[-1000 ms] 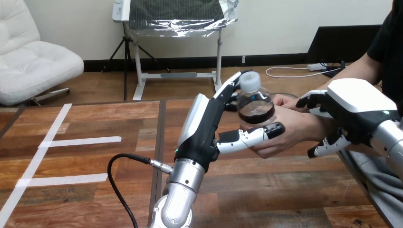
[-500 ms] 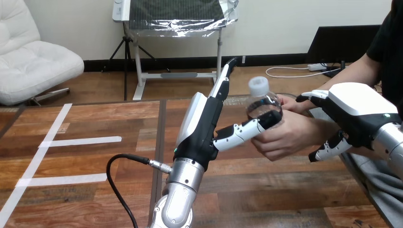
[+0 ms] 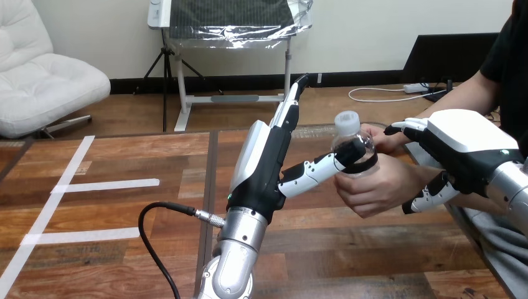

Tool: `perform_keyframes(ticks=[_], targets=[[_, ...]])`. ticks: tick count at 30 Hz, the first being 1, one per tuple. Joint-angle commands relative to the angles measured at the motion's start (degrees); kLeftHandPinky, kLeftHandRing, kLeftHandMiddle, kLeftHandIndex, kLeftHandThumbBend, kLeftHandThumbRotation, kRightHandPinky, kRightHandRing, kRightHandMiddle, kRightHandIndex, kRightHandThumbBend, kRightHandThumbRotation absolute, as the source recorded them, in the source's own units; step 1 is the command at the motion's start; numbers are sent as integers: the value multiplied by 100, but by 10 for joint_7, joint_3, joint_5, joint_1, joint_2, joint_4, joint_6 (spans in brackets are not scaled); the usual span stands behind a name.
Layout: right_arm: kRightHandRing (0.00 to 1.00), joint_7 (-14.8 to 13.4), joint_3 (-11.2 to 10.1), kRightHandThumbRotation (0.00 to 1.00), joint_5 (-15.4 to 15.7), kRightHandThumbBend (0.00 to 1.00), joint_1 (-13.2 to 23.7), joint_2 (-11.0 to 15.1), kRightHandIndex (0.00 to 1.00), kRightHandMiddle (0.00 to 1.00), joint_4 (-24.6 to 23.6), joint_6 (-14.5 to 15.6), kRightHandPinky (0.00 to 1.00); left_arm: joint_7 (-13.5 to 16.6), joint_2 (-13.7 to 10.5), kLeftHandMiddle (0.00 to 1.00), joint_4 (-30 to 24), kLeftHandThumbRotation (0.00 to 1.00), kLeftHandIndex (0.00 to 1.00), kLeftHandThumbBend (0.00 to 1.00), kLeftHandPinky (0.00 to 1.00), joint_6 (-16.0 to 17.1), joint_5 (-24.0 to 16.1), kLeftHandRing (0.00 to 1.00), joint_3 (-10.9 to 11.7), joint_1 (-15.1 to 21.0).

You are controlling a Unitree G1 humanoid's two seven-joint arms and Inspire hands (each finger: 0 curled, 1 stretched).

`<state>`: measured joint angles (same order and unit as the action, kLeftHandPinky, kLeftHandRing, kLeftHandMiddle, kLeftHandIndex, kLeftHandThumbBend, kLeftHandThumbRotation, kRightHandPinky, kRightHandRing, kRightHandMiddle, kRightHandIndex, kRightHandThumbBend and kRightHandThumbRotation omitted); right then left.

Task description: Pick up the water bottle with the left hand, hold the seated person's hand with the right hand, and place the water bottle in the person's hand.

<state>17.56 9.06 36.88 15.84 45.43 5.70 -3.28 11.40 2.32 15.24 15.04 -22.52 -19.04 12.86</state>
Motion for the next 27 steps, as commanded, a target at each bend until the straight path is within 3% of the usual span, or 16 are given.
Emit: perform_keyframes(ticks=[1,11,17,27], targets=[[93,-2,-24,1,-10,86,11,9,88,93,-20,-2,87,5,7,100,-16,81,100,100,100,-1,-6,100,5,29],[93,3,-43,0,-37,85,-9,4,87,93,-50,3,87,5,5,100,-20,81,100,100,100,0,-11,100,6,26],[92,-7,-71,0,-68,83,-39,-10,86,92,-95,7,85,-1,4,100,-27,80,100,100,100,3,-1,100,8,18],[87,-68,-123,0,-119,70,-119,-76,83,89,-211,2,79,-3,13,100,-51,75,100,86,100,36,44,100,15,-17]])
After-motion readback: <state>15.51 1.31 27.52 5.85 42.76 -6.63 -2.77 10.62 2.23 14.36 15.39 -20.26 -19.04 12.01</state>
